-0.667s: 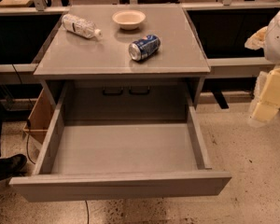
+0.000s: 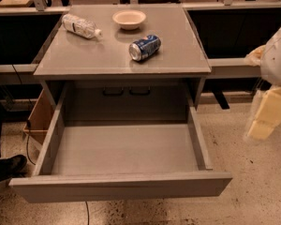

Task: Close top drawer

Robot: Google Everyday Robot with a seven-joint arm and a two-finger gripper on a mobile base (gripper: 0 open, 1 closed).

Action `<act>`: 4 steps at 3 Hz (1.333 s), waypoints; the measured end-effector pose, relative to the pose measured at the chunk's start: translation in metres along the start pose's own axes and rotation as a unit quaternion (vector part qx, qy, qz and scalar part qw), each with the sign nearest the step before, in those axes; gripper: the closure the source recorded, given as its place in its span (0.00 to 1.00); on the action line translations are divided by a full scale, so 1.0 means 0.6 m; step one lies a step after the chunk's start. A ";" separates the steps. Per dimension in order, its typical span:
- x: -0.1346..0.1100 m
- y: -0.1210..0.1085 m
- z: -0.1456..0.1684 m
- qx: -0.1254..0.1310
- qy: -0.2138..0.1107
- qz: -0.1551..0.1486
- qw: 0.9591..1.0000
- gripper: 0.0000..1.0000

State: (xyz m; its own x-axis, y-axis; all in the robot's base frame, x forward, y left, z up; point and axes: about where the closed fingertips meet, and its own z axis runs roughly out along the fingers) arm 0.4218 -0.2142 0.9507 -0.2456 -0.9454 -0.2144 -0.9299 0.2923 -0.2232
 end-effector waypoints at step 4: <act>0.076 0.219 0.195 -0.104 -0.002 0.016 0.994 0.66</act>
Offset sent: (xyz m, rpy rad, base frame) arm -0.1089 0.0092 -0.1658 0.0648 0.2085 0.0157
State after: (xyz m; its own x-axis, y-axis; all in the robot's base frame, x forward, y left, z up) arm 0.3203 -0.2020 0.8000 -0.2748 -0.9354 -0.2225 -0.9584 0.2852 -0.0151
